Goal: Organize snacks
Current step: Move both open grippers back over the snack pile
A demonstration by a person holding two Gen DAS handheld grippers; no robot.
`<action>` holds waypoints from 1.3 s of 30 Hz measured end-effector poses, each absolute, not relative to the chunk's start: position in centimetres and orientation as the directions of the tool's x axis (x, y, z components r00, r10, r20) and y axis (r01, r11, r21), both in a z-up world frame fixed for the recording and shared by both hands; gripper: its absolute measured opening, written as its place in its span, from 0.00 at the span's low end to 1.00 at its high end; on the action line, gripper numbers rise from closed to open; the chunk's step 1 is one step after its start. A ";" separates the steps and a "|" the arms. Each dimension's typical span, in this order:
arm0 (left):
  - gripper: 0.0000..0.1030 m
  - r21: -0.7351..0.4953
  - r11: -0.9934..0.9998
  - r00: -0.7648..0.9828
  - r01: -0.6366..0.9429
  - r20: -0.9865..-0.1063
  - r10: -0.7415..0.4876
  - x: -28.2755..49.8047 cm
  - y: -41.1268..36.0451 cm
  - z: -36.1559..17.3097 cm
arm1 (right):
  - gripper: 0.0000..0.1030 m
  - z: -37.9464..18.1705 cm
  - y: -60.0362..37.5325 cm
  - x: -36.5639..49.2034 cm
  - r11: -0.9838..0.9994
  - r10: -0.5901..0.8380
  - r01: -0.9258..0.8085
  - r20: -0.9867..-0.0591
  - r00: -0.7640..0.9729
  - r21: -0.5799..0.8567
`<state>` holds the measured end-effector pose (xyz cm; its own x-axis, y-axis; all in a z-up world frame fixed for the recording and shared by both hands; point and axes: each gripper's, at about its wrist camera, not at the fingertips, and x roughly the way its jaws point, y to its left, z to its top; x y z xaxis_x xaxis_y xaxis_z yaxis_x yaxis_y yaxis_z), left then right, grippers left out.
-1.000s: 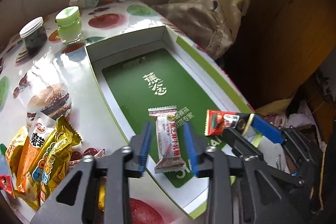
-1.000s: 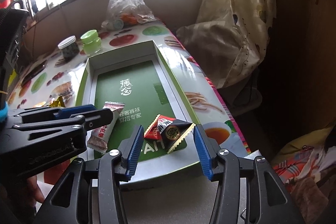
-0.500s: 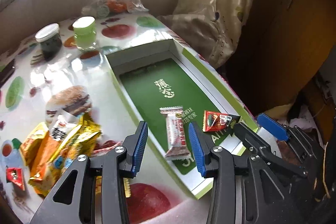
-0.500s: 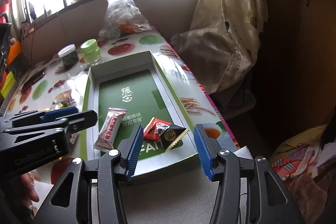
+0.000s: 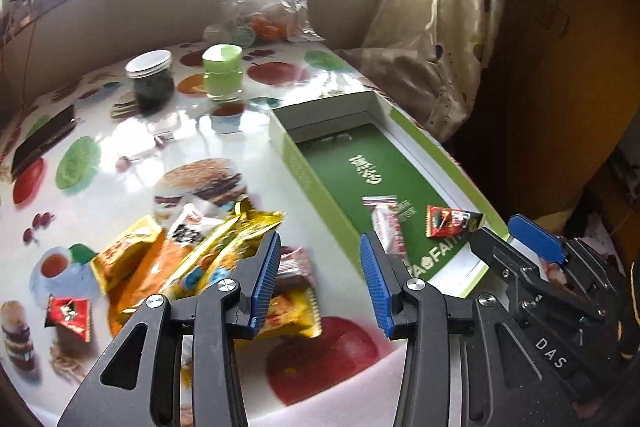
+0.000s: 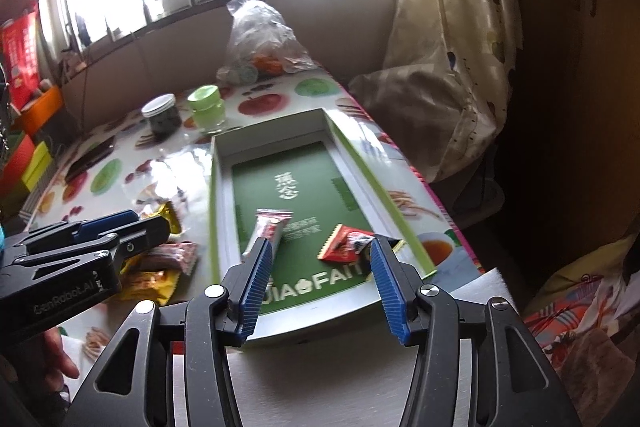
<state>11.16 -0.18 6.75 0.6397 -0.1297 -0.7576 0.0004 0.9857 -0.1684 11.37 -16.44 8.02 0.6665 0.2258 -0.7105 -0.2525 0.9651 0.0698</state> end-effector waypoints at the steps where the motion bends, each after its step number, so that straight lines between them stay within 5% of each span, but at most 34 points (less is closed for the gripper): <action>1: 0.42 -0.164 0.986 0.641 -0.007 -0.758 -0.121 11.0 0.0 6.7 | 0.49 8.0 -16.3 11.3 0.964 0.230 -0.256 -0.710 0.665 0.072; 39: 0.42 -0.169 0.953 0.626 -0.253 -0.779 0.028 4.9 11.4 3.7 | 0.50 5.0 -4.5 10.1 0.847 0.436 -0.505 -0.764 0.476 0.168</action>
